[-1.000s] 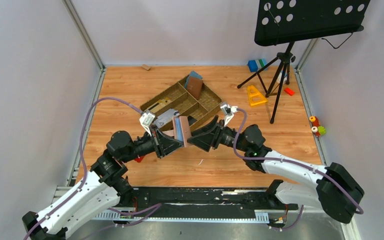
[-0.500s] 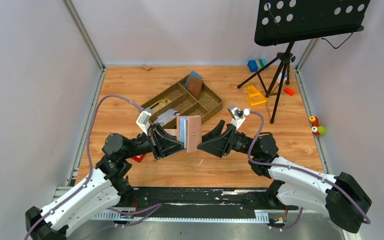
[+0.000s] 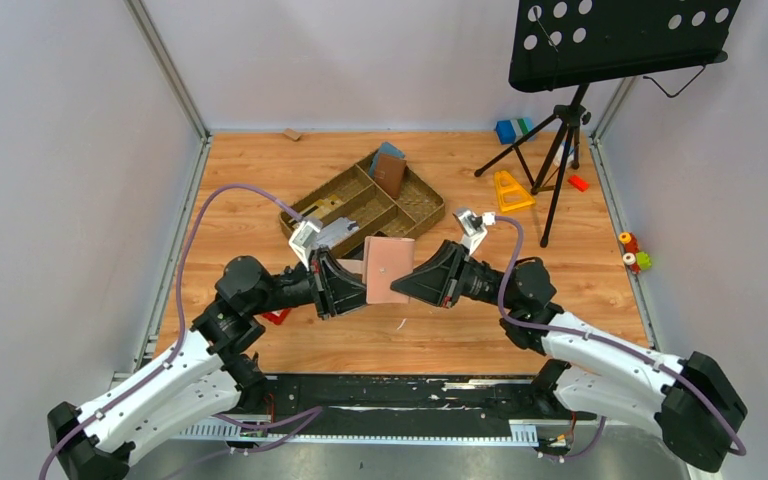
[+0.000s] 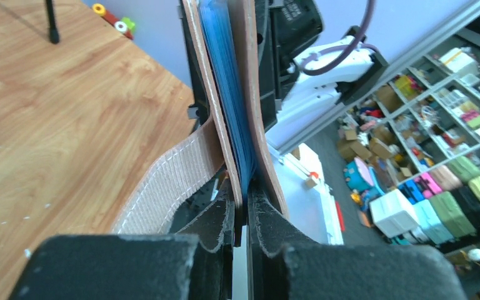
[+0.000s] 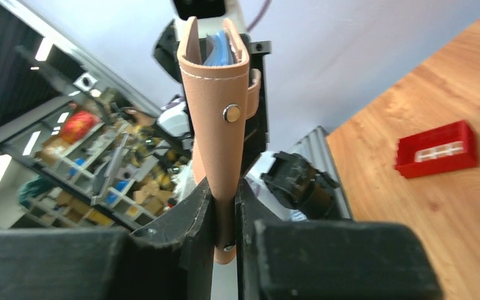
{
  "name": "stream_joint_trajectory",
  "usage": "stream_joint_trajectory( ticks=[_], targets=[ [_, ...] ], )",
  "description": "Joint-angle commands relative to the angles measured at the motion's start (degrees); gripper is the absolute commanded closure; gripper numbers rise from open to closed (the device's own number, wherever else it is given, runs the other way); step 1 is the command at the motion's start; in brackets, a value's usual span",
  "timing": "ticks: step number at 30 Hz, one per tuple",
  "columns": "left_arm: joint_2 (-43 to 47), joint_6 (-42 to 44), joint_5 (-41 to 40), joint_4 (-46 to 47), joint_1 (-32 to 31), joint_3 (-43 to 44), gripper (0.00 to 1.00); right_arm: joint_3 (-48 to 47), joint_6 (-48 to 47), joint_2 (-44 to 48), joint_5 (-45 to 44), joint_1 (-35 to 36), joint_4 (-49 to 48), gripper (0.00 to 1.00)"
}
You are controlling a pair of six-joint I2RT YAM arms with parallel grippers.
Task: Take the credit cards out of the card holder
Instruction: Place the card holder at the center of the board.
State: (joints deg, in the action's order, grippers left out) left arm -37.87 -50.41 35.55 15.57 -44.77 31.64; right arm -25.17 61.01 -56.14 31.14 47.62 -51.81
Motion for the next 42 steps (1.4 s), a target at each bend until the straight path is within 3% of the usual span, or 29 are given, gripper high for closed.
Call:
stream_joint_trajectory(
  ticks=[1,5,11,16,21,24,29,36,39,41,42],
  targets=[
    [0.22,7.29,-3.28,-6.71,-0.97,4.52,1.0,-6.76,-12.08,3.33,-8.08,0.8,26.19,1.0],
    [-1.82,9.76,-4.93,-8.8,-1.89,4.65,1.0,-9.61,-15.84,2.6,-15.16,1.51,38.71,1.0],
    [-7.01,17.08,-9.35,-15.18,-5.39,7.72,1.0,-15.63,-18.42,-3.4,-18.07,2.93,47.53,1.0],
    [-7.67,20.58,-12.92,-20.32,-5.59,8.92,0.98,-15.35,-18.59,-3.11,-22.29,3.01,49.84,1.0],
    [-6.79,19.52,-16.11,-21.08,-5.48,6.92,0.65,-13.5,-18.8,-1.06,-26.67,1.74,51.47,1.0],
    [-6.83,18.41,-18.09,-22.3,-5.27,6.05,0.5,-12.11,-19.06,-0.17,-25.07,-3.47,54.03,1.0],
    [-6.86,17.3,-19.84,-24.36,-3.05,4.89,0.39,-9.02,-21.62,-1.49,-18.45,-15.82,54.75,1.0],
    [-4.91,18.8,-26.03,-27.74,-1.57,4.09,0.25,-10.71,-25.99,-12.01,-7.61,-23.42,53.4,0.99],
    [-3.86,19.65,-27.9,-28.92,-1.48,4.01,0.23,-12.07,-26.76,-16.91,-1.01,-24.67,50.57,0.93],
    [-3.25,20.14,-29.15,-29.61,-1.41,3.93,0.21,-12.93,-27.29,-19.77,3.42,-26.32,49.95,0.77],
    [-2.99,20.49,-30.06,-30.03,-1.37,3.83,0.19,-13.27,-27.76,-20.77,4.35,-27.3,50.35,0.6]
  ],
)
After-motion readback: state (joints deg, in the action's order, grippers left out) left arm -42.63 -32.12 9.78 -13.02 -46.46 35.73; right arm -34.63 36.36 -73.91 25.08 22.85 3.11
